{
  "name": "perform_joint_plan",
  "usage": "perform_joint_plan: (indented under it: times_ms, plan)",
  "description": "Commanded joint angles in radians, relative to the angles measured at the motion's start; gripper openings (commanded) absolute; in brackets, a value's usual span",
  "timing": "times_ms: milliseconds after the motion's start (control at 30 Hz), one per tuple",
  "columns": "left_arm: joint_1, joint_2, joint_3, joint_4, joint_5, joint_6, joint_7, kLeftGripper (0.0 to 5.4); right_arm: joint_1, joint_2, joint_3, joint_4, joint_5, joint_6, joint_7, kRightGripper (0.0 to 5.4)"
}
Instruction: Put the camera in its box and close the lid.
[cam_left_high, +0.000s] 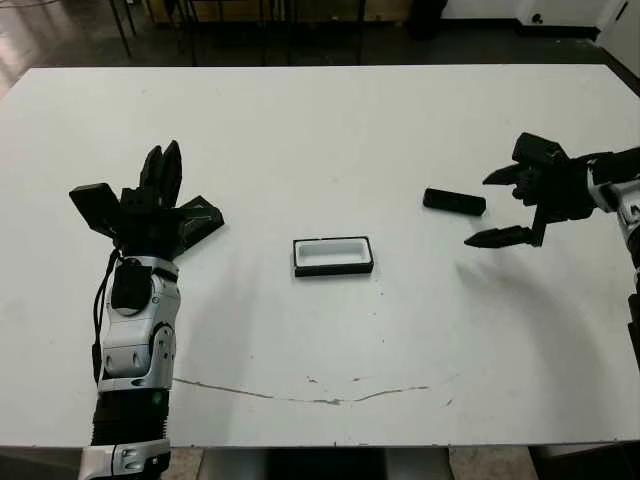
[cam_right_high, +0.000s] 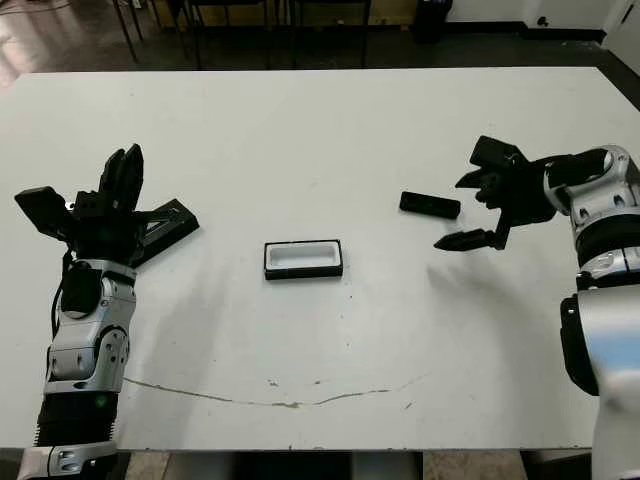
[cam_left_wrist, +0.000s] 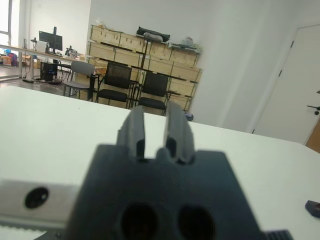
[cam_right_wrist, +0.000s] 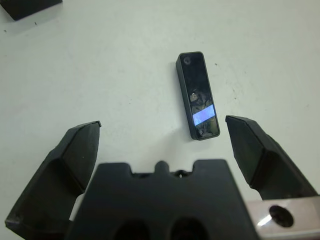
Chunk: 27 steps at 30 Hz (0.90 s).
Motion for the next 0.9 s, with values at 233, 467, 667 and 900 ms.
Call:
perform_joint_plan:
  times_ms: [233,467,667,900]
  plan:
    - [0.016,0.003,0.001,0.015,-0.007,0.014,-0.005,0.00,0.028,0.031,-0.088,0.022,0.043,0.040,-0.164,5.38]
    - [0.020,0.004,-0.001,0.008,0.000,0.017,-0.001,0.00,0.049,0.054,-0.172,0.030,0.111,0.078,-0.210,5.38]
    - [0.019,0.006,0.002,0.014,-0.008,0.015,-0.009,0.00,0.061,0.072,-0.181,0.035,0.113,0.106,-0.255,5.38]
    - [0.020,0.007,0.000,0.011,-0.002,0.015,-0.006,0.00,0.073,0.094,-0.160,0.033,0.088,0.116,-0.292,5.38]
